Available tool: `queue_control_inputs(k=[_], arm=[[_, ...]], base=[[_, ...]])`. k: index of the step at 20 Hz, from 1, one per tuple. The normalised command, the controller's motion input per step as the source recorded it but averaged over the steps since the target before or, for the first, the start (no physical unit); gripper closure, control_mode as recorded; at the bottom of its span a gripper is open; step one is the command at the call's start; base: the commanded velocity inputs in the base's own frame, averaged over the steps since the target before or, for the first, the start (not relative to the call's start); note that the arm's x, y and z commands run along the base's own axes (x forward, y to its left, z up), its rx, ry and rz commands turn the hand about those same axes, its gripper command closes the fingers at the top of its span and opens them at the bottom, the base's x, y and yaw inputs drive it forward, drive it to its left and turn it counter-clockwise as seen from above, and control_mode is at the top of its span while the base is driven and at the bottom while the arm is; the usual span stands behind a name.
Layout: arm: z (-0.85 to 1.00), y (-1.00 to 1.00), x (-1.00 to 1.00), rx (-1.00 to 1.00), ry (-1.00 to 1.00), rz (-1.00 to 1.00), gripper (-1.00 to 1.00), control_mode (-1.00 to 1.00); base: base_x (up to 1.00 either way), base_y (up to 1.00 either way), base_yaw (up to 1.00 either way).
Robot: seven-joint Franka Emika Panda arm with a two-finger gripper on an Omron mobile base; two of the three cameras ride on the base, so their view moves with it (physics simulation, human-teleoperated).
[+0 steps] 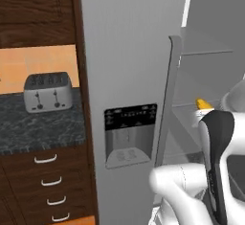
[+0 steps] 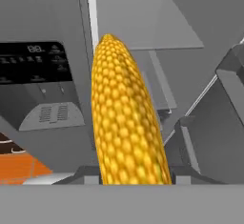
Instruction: Place one corn and one steak in each tupperware on the nearby counter, to pack two identical lunches.
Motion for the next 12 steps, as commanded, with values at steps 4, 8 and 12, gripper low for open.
queue_control_inputs(k=[4, 8, 12], arm=[[0.0, 0.0, 0.0, 0.0, 0.0, 0.0, 1.0, 1.0], [0.0, 0.0, 0.0, 0.0, 0.0, 0.0, 1.0, 1.0], [0.0, 0.0, 0.0, 0.0, 0.0, 0.0, 1.0, 1.0]], base=[[-0.4, 1.0, 0.0], [-0.38, 1.0, 0.0], [-0.29, 1.0, 0.0]])
